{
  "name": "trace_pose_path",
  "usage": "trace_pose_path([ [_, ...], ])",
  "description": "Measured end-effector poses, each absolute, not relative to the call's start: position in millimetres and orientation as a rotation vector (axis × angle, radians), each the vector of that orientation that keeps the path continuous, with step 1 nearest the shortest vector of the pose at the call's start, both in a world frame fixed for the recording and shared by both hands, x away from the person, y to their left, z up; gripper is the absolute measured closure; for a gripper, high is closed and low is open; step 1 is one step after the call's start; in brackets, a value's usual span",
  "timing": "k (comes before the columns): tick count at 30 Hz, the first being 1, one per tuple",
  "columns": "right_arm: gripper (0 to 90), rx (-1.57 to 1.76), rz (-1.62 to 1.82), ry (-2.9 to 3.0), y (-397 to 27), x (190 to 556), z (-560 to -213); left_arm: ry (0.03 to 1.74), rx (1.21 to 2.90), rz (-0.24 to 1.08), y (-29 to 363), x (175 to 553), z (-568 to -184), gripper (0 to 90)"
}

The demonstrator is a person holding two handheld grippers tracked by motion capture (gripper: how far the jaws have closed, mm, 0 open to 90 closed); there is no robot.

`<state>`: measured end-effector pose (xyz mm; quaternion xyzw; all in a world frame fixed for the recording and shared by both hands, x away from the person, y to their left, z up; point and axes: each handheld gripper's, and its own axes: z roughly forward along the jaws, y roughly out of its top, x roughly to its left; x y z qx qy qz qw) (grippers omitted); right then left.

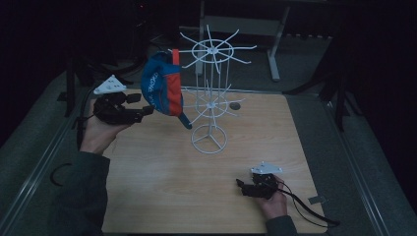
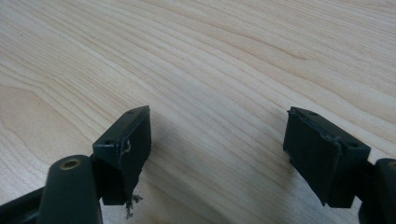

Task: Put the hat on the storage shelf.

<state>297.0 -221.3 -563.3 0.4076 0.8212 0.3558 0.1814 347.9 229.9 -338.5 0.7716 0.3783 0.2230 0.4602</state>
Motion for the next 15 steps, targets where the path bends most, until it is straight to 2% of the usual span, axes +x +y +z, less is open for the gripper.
trace_pose_path([
  [15, 23.3, 1.151, 1.004, 2.318, -221.3, 296.8, -563.3, 0.978, 1.902, 0.572, 230.0, 326.6, -365.1, 39.3],
])
